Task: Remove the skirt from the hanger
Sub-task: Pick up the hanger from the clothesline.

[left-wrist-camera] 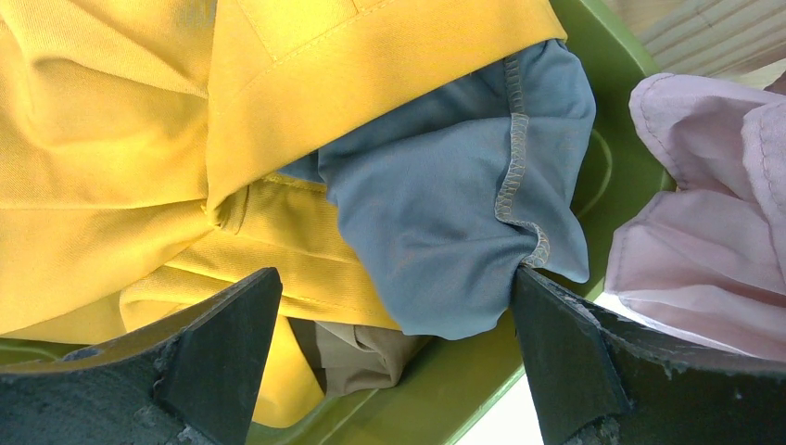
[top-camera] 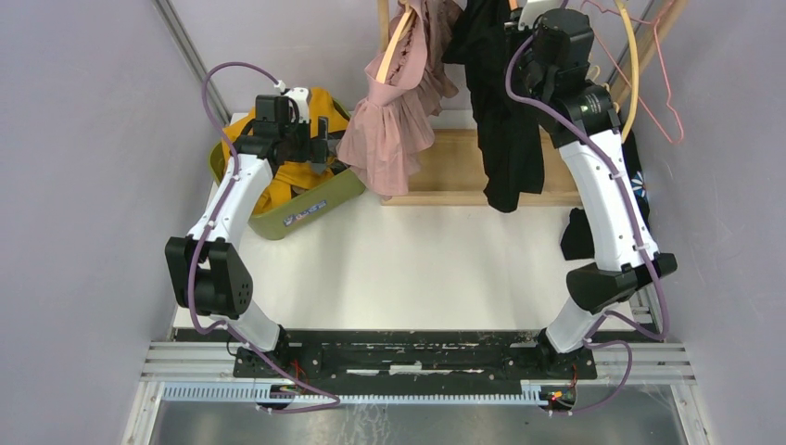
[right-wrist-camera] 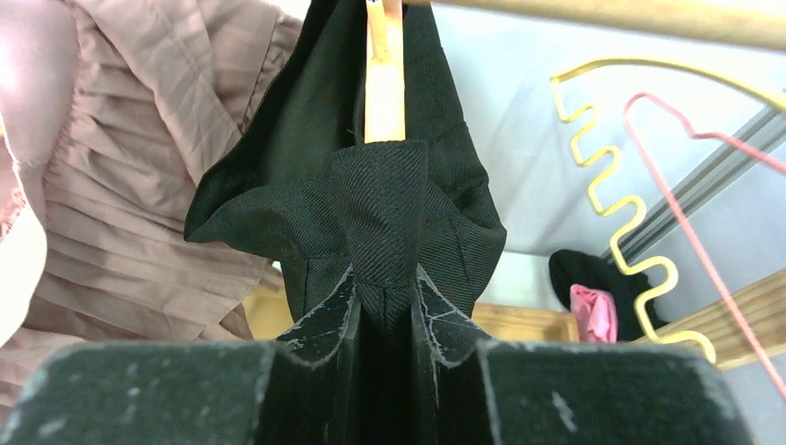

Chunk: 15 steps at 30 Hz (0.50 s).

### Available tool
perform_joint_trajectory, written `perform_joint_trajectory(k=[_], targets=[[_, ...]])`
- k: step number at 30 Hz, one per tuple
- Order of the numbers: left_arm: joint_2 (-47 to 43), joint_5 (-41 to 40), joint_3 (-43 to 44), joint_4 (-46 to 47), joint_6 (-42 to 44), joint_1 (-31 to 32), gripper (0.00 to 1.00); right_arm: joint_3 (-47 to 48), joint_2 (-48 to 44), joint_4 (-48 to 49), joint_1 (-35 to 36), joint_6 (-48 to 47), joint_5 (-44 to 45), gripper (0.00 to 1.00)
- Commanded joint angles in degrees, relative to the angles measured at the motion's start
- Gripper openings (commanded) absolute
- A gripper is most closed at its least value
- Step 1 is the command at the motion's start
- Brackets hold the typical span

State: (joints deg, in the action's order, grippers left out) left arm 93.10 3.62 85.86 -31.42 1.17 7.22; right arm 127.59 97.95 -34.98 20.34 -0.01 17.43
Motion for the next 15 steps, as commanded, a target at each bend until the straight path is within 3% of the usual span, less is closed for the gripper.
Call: perform_joint_trajectory(k=[1, 6, 15], targets=[[-0.15, 1.10, 2.20, 1.29, 1.40, 0.25, 0.99, 4.39, -4.08, 11.81, -0.18, -3.04, 1.91, 0.01], [-0.46, 0.23, 2.30, 0.84, 1.63, 0.22, 0.99, 3.50, -4.61, 11.07, -0.12, -2.12, 1.12, 0.01], [-4.43, -5.03, 7.03, -2.30, 2.16, 0.21, 0.99, -13.28, -14.54, 7.20, -0.05, 0.23, -0.67, 0.01]])
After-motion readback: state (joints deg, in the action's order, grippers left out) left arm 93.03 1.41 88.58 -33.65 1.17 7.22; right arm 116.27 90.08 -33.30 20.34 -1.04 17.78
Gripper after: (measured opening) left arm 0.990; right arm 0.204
